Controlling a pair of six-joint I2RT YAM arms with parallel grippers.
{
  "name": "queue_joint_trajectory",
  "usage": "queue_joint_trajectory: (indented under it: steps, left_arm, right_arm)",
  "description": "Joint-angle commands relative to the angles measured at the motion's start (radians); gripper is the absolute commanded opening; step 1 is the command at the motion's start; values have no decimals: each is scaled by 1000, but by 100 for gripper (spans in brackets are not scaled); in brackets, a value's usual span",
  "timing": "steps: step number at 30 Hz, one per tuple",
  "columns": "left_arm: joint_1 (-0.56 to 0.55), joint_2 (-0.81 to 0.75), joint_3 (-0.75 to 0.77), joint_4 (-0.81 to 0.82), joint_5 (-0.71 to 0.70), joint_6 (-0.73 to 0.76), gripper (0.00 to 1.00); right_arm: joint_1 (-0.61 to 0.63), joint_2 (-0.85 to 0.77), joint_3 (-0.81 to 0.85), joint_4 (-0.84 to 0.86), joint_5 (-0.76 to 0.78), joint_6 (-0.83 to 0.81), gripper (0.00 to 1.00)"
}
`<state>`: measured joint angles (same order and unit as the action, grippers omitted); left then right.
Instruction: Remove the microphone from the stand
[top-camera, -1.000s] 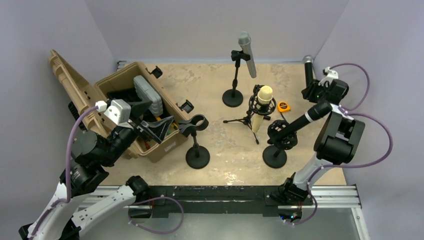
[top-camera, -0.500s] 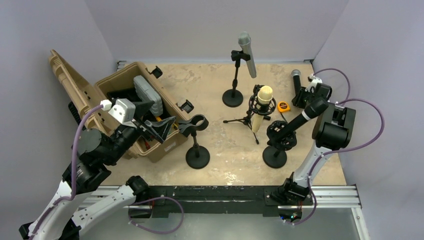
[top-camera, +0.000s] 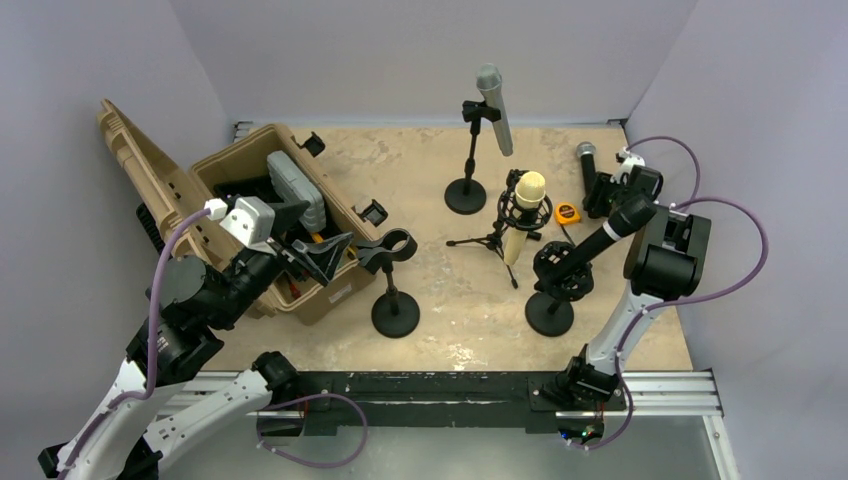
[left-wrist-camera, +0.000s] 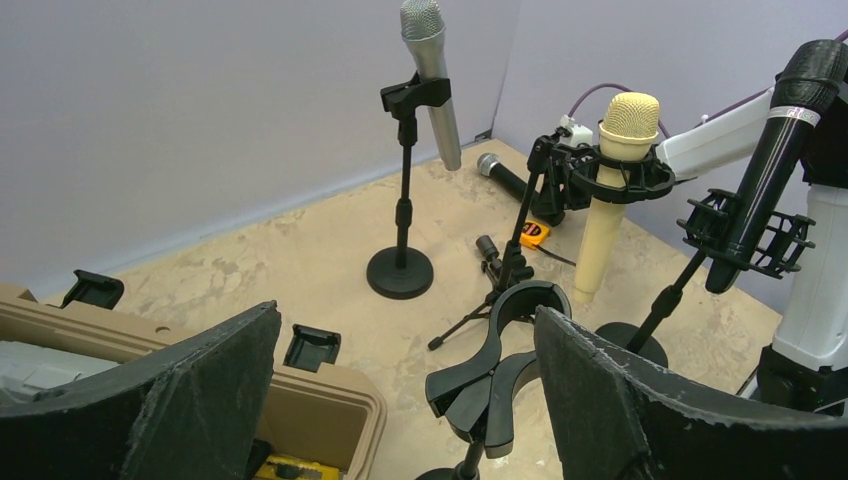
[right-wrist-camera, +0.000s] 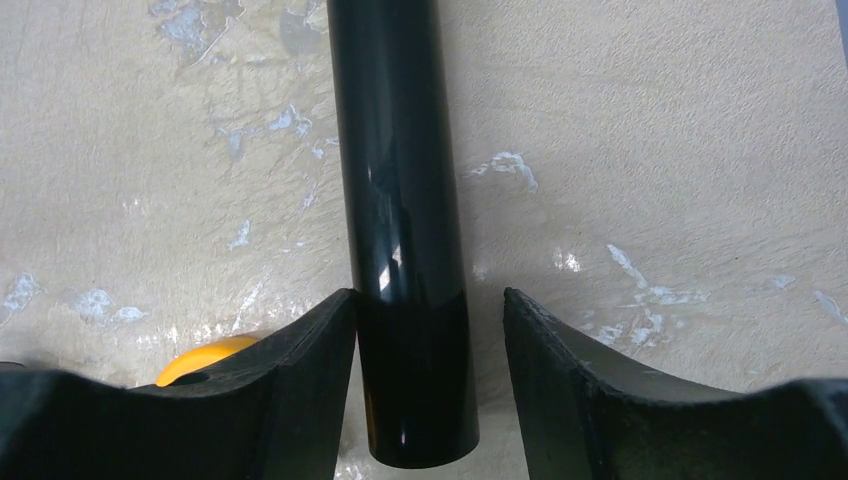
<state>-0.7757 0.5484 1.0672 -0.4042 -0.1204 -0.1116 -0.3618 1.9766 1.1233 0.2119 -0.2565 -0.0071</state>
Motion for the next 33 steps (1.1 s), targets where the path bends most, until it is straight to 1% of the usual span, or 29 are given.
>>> queue_joint_trajectory:
  steps: [1, 4, 5, 12, 19, 23, 27, 29, 33]
  left_arm:
    - [-7, -3, -4, 47, -10, 15, 95]
    - [-7, -3, -6, 48, -10, 15, 95]
    - [-7, -1, -6, 48, -8, 14, 95]
    - [-8, 5, -7, 50, 0, 9, 95]
    - [-9, 14, -9, 50, 1, 8, 95]
    - [-8, 20, -8, 50, 2, 7, 95]
    - [-9, 32, -9, 48, 6, 4, 95]
    - [-9, 40, -8, 47, 7, 4, 95]
    - [-9, 59, -9, 47, 17, 7, 95]
  right_arm:
    - [-3, -58, -2, 39, -17, -1, 55]
    - [-6, -91, -3, 41, -8, -2, 57]
    - [-10, -109, -4, 43, 0, 29, 58]
    - [-41, -267, -26, 70, 76, 96, 62]
    - [-88, -383, 28, 48, 122, 147, 63]
    - [-86, -452, 113, 0, 210, 161, 63]
    - [-68, -518, 228, -31, 232, 209, 62]
    - [-26, -547, 292, -24, 225, 214, 62]
    - [109, -576, 448, -38, 234, 196, 63]
